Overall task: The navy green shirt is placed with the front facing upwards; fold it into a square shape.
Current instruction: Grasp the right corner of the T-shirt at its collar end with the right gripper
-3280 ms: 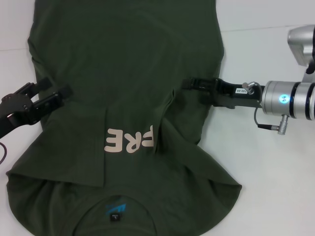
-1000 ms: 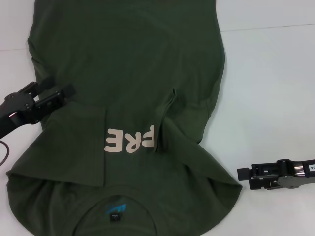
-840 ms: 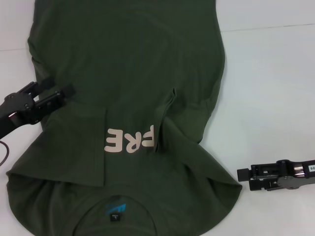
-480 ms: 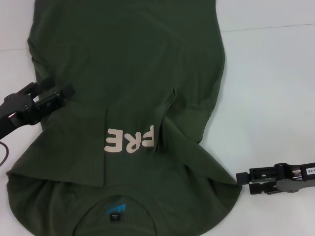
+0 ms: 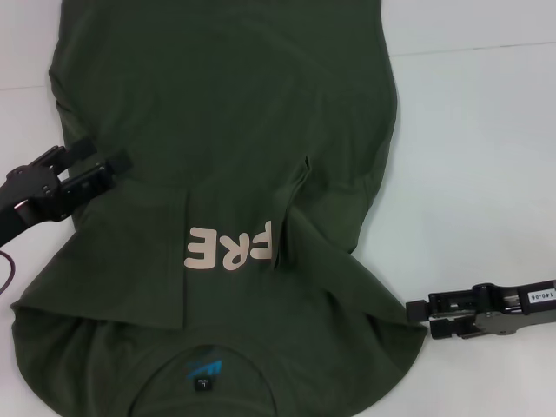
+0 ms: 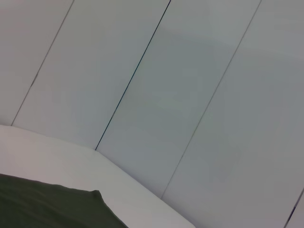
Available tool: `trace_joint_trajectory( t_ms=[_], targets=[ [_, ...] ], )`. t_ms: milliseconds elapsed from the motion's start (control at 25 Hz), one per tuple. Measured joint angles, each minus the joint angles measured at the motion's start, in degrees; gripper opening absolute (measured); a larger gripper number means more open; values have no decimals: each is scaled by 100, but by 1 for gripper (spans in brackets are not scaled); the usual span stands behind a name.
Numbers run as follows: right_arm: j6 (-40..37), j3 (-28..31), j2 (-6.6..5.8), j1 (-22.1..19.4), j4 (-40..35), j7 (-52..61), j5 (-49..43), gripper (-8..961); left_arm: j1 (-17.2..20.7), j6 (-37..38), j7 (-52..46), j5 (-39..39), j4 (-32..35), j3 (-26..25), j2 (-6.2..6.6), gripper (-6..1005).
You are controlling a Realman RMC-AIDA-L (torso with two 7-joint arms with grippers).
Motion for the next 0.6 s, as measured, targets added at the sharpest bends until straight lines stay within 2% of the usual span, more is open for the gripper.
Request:
trace_joint_trajectory(
  t_ms=[600],
  targets=[
    [20,1,9,94,-51,99,-12,945,-21,-52,12,0,0,1,9,904]
  ],
)
